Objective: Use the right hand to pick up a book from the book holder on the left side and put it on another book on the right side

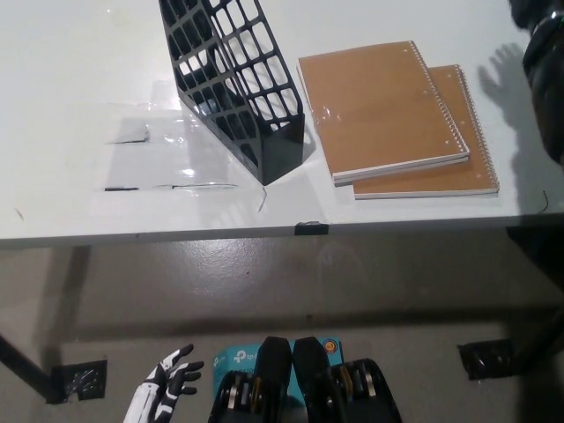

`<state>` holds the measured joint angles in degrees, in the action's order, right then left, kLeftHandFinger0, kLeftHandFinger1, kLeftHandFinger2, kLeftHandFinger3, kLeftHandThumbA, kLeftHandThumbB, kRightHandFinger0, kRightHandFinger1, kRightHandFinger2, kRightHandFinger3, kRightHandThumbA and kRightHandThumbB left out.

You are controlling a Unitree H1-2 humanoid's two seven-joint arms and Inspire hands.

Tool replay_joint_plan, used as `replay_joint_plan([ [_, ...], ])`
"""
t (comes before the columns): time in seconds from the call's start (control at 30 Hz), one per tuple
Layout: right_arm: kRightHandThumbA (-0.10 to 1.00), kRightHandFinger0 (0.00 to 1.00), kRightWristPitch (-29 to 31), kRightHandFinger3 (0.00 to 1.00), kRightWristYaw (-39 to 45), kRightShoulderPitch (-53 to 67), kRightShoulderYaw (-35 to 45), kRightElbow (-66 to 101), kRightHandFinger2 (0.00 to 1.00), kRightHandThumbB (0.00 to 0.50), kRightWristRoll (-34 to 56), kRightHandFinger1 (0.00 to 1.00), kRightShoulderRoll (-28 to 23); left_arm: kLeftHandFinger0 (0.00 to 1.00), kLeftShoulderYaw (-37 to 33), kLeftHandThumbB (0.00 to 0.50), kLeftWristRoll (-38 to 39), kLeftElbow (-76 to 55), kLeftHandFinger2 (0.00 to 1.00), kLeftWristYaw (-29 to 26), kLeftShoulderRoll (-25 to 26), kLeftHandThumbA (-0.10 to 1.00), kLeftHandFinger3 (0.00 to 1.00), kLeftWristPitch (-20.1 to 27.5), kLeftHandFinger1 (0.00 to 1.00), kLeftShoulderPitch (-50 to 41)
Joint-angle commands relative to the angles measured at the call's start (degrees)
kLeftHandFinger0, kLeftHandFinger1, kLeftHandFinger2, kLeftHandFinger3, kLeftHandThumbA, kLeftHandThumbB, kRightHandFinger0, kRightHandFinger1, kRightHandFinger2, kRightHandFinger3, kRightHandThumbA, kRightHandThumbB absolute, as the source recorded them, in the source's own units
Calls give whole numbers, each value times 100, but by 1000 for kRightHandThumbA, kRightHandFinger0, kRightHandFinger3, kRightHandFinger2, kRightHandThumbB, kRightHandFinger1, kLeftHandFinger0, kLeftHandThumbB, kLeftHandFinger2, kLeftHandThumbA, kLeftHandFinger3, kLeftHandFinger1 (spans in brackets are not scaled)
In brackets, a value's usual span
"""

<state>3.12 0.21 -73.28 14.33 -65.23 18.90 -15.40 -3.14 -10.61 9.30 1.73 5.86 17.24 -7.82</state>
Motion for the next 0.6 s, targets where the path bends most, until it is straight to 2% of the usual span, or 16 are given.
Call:
replay_joint_plan([
  [0.0,708,1000,-761,1000,465,1017,-432,4426,1000,299,32,1000,-7,767,86,106,104,-240,785,-57,46,973,908,29,790,233],
  [0.07,699,1000,-1079,1000,472,1492,-573,5703,1000,303,78,1000,-30,813,117,112,167,-206,845,-25,98,985,941,54,844,377],
  [0.1,734,1000,-1150,1000,487,1876,-669,6519,1000,300,64,1000,-61,855,144,130,294,-163,887,27,127,978,972,106,891,447],
  [0.13,744,1000,-1232,1000,473,2084,-706,7014,1000,294,75,1000,-76,875,163,127,373,-165,918,53,140,969,1000,141,919,510],
  [0.17,747,1000,-1304,1000,494,2490,-756,7798,1000,291,171,1000,-111,931,174,133,522,-166,992,122,159,971,1000,225,981,573],
  [0.2,747,1000,-1307,1000,500,2488,-750,7848,1000,292,180,1000,-118,936,183,134,537,-165,998,127,166,972,1000,220,987,626],
  [0.23,760,1000,-1201,1000,527,2848,-789,8363,1000,269,126,1000,-135,1000,194,167,656,-168,1000,200,195,1000,1000,201,1000,695],
  [0.27,763,1000,-1119,1000,535,3029,-801,8654,1000,264,76,1000,-133,1000,207,170,695,-177,1000,248,241,1000,1000,147,1000,800],
  [0.33,771,1000,-1121,1000,550,3436,-826,9185,1000,281,51,1000,-152,1000,191,217,786,-171,1000,375,314,1000,1000,86,1000,924],
  [0.43,782,1000,-822,1000,682,4021,-843,9765,1000,235,59,1000,-178,1000,190,257,872,-204,1000,525,427,1000,1000,-75,1000,1262],
  [0.57,780,1000,-788,1000,692,4571,-870,10317,1000,228,240,1000,-152,1000,188,263,831,-261,1000,592,516,1000,1000,-313,1000,1552],
])
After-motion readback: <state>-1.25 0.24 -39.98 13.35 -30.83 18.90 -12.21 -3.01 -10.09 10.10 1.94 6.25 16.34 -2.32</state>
